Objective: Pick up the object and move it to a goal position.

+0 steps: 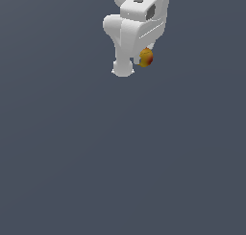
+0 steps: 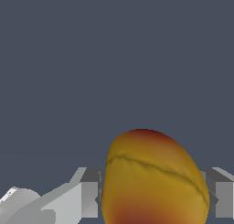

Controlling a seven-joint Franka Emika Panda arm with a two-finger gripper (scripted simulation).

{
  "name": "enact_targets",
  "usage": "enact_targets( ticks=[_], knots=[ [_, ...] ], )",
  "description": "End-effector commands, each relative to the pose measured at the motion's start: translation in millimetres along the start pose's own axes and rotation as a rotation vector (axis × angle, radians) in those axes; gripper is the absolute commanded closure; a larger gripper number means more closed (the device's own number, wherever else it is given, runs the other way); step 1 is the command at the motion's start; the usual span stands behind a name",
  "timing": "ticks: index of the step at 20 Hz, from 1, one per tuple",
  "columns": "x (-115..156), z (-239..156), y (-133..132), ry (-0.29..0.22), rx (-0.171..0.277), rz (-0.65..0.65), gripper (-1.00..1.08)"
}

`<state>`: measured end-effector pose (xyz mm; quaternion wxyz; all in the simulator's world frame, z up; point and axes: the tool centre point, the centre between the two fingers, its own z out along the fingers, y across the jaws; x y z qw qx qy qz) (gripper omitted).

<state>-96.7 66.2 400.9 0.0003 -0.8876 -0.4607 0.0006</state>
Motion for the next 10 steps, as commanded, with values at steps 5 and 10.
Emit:
enact_targets(
  ticks=[5, 10],
  knots=[
    [2, -11, 10, 0.001, -0.001, 0.0, 1.08],
    [2, -15, 13, 0.001, -0.001, 0.001, 1.08]
  ],
)
